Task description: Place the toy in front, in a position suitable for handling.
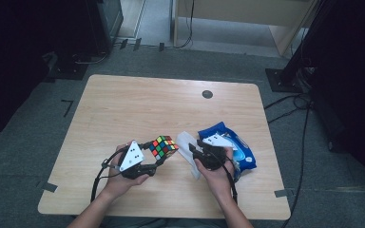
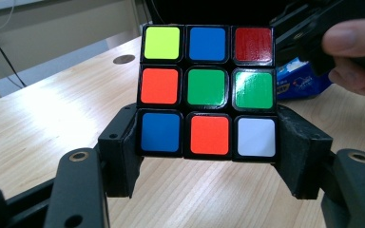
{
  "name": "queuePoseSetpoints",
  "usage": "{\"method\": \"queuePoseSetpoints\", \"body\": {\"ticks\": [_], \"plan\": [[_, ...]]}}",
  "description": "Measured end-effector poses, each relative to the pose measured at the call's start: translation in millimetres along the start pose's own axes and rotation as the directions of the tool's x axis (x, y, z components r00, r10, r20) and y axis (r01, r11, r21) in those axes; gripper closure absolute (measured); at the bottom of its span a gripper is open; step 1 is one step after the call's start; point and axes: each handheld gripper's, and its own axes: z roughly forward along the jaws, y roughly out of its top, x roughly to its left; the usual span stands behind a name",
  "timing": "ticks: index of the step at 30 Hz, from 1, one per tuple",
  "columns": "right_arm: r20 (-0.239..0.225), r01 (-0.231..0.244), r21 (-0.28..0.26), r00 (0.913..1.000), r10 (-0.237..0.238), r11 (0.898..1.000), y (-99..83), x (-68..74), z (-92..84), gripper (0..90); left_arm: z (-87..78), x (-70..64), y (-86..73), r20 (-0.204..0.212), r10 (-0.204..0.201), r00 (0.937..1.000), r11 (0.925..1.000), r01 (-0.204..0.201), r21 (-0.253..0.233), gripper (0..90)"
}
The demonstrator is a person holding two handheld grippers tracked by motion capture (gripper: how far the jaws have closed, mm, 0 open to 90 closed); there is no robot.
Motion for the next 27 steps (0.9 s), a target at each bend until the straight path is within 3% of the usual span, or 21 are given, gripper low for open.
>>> {"method": "queuePoseSetpoints", "body": {"ticks": [4, 9, 14, 17, 19, 20, 24, 27], "plan": [[-0.058, -0.066, -0.028, 0.9962, 0.065, 0.997, 11.2, 10.0, -12.4, 39.7, 0.7, 0.8, -1.3, -0.011, 0.000, 0.9999, 1.0000, 0.000, 0.004, 34.7], [-0.174, -0.142, -0.040, 0.9757, 0.133, 0.989, 24.9, 33.1, -28.0, 23.9, 1.5, 0.5, -2.0, -0.033, -0.005, 0.9994, 1.0000, 0.005, 0.001, 34.7], [-0.279, -0.267, 0.006, 0.9248, 0.258, 0.964, 25.2, 46.0, -25.9, 15.8, 3.3, -4.5, -1.3, -0.047, -0.006, 0.9989, 1.0000, 0.006, -0.006, 34.6], [-0.302, -0.351, 0.044, 0.8875, 0.348, 0.935, 20.3, 46.3, -17.8, 15.8, 4.3, -8.6, -0.1, -0.053, -0.002, 0.9986, 0.9999, 0.001, -0.015, 34.6], [-0.309, -0.391, 0.068, 0.8664, 0.392, 0.918, 17.8, 45.3, -13.6, 16.7, 4.7, -11.5, 0.4, -0.061, 0.002, 0.9981, 0.9998, -0.003, -0.020, 34.6], [-0.319, -0.398, 0.075, 0.8593, 0.400, 0.914, 16.8, 45.3, -11.7, 17.0, 5.1, -12.7, 0.7, -0.063, 0.002, 0.9980, 0.9998, -0.003, -0.020, 34.6], [-0.309, -0.397, 0.074, 0.8632, 0.399, 0.915, 13.5, 49.8, -6.9, 21.8, 7.0, -18.1, 1.9, -0.055, -0.002, 0.9985, 0.9996, 0.001, -0.027, 34.6], [-0.285, -0.398, 0.061, 0.8720, 0.398, 0.915, 11.9, 53.4, -4.2, 28.8, 8.0, -23.1, 2.9, -0.057, 0.007, 0.9984, 0.9994, -0.009, -0.034, 34.6]]}}
